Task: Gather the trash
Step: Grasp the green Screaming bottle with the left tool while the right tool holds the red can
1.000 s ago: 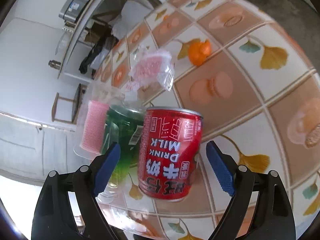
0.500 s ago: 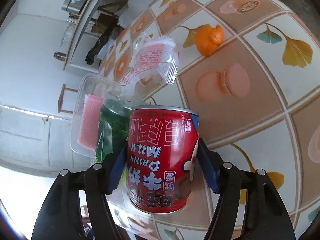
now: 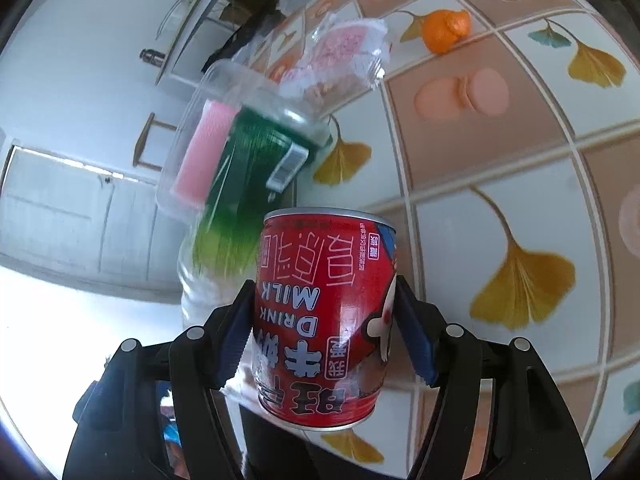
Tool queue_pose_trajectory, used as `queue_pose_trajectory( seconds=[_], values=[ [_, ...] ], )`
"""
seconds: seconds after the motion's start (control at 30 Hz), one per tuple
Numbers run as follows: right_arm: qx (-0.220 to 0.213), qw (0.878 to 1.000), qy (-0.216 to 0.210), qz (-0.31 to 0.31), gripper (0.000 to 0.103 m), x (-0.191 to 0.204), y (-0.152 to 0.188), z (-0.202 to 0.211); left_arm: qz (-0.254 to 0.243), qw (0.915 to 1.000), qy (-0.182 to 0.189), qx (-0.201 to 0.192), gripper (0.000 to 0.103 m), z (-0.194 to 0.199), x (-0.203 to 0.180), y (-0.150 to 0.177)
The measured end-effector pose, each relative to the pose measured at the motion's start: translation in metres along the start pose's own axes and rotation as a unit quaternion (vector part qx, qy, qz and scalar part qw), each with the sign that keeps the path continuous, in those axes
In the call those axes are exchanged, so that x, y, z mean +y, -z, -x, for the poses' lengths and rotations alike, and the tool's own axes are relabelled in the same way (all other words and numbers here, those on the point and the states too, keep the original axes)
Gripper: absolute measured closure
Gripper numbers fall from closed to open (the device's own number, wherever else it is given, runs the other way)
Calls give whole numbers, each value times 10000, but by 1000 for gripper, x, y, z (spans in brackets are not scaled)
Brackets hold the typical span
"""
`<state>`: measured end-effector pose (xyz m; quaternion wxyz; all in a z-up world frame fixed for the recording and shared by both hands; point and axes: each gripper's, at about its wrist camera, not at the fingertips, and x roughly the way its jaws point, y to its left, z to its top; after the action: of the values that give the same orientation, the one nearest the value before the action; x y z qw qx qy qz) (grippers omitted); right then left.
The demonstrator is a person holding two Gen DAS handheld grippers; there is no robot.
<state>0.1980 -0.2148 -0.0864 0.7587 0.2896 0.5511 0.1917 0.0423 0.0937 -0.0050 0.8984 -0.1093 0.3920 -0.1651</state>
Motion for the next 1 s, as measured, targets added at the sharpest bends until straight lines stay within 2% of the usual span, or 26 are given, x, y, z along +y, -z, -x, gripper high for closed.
queue_pose_trajectory(
  seconds=[0.23,0.63,0.8,1.0],
  values=[
    [116,9998,-108,-107,37,-4,2,2,-159,9998,125,-54,6,-13,-10,-9],
    [156,9985,-521,-63,40,-14,6,7,-96,9999,-35,116,6,-39,0,-18],
    [65,9995,-317,14,40,-25,5,23,-169,9997,-64,143,6,-45,-2,-23],
    [-38,9998,-176,73,40,-31,2,32,-535,9984,-170,117,6,-53,-11,-36]
  ],
)
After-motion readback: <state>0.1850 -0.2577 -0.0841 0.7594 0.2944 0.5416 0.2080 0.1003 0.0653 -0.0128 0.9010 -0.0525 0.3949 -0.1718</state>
